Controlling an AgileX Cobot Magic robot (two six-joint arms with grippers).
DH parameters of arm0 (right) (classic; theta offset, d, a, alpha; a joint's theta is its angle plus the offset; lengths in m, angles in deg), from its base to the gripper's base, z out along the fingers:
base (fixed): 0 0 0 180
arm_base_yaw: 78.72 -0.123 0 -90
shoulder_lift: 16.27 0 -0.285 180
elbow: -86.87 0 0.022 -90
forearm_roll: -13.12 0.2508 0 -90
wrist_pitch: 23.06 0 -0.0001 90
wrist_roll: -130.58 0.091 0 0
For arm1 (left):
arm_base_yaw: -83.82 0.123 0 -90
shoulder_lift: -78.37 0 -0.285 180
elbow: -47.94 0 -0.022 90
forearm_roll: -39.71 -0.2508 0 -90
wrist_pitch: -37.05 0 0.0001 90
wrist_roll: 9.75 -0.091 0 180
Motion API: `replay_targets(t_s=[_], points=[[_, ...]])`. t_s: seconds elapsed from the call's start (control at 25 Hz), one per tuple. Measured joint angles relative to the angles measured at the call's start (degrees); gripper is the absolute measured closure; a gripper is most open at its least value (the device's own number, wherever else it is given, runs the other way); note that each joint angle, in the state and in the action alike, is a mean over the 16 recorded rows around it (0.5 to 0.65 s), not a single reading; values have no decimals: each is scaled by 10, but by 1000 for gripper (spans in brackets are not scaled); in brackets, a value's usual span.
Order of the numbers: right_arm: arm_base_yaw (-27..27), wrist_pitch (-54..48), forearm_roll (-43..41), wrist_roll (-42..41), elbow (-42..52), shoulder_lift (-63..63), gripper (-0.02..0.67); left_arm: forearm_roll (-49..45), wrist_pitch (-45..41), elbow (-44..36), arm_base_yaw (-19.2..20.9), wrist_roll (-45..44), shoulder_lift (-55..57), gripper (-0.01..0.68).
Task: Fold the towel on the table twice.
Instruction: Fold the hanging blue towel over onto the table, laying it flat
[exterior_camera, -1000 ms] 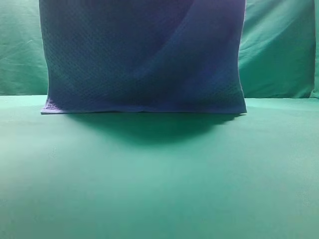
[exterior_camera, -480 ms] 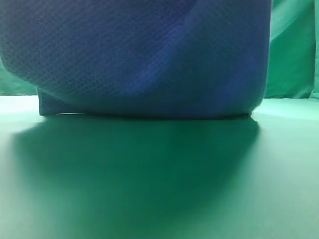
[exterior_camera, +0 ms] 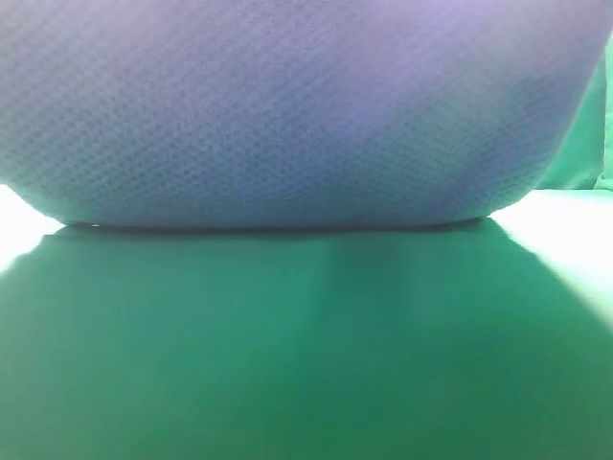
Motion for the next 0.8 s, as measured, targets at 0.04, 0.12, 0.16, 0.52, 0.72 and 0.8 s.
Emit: replay_targets(t_s=[0.04, 0.12, 0.16, 0.52, 0.72, 0.8], points=[[0, -3, 10, -1, 12, 12, 649, 5, -3, -14, -2, -1, -12, 673], [0, -9, 29, -3, 33, 36, 649, 12, -8, -39, -9, -3, -30, 673], [0, -12, 39, -4, 44, 47, 649, 15, -10, -51, -12, -3, -38, 673], [0, -49, 99, -15, 115, 112, 649, 27, -10, -130, -45, -5, -75, 673], [0, -59, 101, -18, 137, 113, 649, 29, 13, -151, -54, -5, -72, 673], [0, -61, 97, -19, 140, 104, 649, 30, 26, -154, -54, -5, -65, 673]])
